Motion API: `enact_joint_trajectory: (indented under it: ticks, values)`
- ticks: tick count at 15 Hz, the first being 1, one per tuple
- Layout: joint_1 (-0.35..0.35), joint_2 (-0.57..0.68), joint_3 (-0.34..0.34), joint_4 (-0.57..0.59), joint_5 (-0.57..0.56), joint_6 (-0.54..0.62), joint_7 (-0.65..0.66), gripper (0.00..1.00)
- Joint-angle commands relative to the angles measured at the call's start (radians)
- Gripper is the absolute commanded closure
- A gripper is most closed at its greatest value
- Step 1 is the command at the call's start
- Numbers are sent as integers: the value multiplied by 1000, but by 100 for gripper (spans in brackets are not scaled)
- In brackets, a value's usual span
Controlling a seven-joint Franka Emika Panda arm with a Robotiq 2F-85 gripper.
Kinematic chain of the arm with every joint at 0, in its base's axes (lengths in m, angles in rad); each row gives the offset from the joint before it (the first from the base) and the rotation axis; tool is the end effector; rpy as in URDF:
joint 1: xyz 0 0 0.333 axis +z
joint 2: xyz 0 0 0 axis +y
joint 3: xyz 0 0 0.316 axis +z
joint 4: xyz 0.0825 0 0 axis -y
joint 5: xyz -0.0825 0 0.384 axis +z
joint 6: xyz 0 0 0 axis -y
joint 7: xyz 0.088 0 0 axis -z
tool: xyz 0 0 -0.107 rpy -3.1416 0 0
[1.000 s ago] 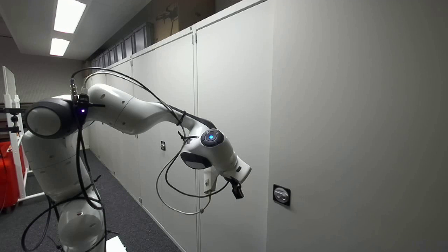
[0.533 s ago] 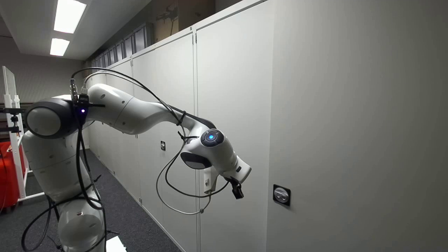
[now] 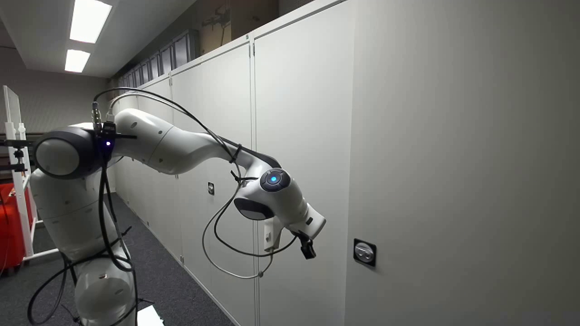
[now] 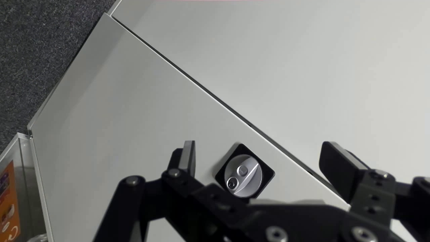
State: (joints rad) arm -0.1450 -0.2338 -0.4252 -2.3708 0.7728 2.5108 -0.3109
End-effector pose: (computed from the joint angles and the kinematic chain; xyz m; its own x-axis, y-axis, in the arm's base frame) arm 0.4130 -0.2779 0.4427 0.5700 -0.7673 0.2938 -0.5272 -0.6158 -0.5855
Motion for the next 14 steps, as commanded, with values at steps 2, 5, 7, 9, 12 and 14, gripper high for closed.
enact_joint_trajectory:
  ticks: [2, 5, 7, 9, 12, 14]
  values:
    - [-22, 37, 16, 19, 129, 46, -27, 0]
    - [-15, 35, 38, 9, 219, 91, -39, 0]
    - [25, 30, 34, 4, 286, 142, -71, 0]
    - [49, 34, 49, 8, 361, 190, -117, 0]
    - [89, 38, 55, 21, 487, 234, -186, 0]
    - [104, 49, 50, 30, 561, 247, -226, 0]
